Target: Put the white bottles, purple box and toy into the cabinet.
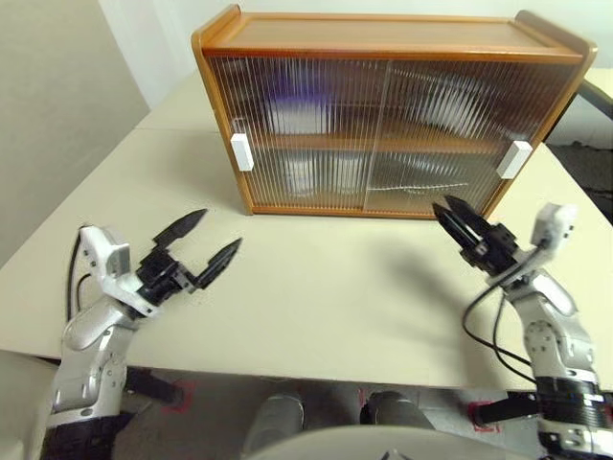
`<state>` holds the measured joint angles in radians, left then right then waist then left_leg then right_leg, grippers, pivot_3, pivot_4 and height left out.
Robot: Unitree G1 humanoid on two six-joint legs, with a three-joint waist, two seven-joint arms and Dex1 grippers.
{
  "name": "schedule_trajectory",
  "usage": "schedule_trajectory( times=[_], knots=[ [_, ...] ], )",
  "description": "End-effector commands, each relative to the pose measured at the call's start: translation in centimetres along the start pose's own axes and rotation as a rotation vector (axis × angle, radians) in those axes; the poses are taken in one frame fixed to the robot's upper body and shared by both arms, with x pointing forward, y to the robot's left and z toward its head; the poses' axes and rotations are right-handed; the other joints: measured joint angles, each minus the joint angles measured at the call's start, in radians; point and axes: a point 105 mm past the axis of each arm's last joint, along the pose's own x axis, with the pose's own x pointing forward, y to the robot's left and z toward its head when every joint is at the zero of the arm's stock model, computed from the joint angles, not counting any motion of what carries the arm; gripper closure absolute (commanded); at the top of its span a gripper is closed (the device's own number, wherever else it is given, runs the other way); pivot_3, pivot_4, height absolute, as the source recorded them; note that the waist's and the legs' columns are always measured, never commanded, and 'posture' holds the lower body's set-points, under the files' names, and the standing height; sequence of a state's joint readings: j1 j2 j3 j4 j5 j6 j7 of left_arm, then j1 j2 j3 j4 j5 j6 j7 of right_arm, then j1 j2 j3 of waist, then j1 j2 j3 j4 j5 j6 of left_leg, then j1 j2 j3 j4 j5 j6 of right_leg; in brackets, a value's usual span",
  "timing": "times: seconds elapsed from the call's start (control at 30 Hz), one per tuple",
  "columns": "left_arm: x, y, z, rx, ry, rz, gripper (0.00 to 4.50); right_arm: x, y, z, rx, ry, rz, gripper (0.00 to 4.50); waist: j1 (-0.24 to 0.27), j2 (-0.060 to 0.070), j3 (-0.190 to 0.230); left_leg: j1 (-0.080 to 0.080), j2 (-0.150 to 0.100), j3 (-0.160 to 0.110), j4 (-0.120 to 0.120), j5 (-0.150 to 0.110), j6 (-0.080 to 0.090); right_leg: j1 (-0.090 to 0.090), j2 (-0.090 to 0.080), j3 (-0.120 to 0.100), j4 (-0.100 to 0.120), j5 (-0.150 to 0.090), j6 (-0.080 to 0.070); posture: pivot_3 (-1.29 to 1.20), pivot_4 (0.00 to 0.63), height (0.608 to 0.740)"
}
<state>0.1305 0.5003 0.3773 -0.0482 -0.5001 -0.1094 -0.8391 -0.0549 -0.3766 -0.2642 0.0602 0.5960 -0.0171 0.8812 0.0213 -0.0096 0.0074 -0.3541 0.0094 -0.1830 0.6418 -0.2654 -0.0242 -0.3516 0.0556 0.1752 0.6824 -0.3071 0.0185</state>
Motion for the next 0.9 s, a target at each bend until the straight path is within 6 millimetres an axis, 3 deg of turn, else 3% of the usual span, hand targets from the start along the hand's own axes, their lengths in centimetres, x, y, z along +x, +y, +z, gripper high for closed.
schedule_trajectory(
  times=[0.03, 0.17, 0.43, 0.9],
  knots=[
    [-1.4, 3.3, -1.8, 0.044, 0.099, 0.211, 0.0, -3.2, -3.5, -1.3, -0.008, 0.062, -0.104, 1.43, 0.0, -0.001, 0.001, 0.001, 0.001, 0.0, 0.0, 0.0, 0.0, 0.0, -0.001, 0.002, 0.0, 0.0, -0.001, 0.06, 0.019, 0.74],
    [-3.7, 7.0, -4.0, -0.009, 0.197, 0.497, 0.0, -7.0, -8.9, -1.9, 0.037, 0.096, -0.341, 0.02, -0.001, -0.002, 0.004, 0.005, 0.002, 0.0, 0.0, 0.0, -0.003, 0.002, -0.001, 0.002, 0.001, 0.002, -0.003, 0.06, 0.02, 0.74],
    [-4.6, 10.0, -5.4, -0.031, 0.283, 0.622, 0.0, -7.5, -12.9, -1.5, 0.024, 0.085, -0.476, 0.02, 0.001, -0.005, 0.005, 0.006, 0.004, 0.001, -0.002, 0.001, -0.004, 0.002, 0.002, 0.002, 0.002, 0.009, -0.015, 0.07, 0.0, 0.74],
    [-2.3, 7.9, -4.8, -0.034, 0.279, 0.506, 0.0, -8.4, -14.2, -1.4, 0.029, 0.059, -0.544, 0.02, 0.034, -0.016, 0.018, 0.014, 0.0, 0.002, 0.0, 0.001, -0.003, 0.014, 0.001, 0.003, 0.002, 0.005, -0.008, 0.09, 0.034, 0.74]
  ],
)
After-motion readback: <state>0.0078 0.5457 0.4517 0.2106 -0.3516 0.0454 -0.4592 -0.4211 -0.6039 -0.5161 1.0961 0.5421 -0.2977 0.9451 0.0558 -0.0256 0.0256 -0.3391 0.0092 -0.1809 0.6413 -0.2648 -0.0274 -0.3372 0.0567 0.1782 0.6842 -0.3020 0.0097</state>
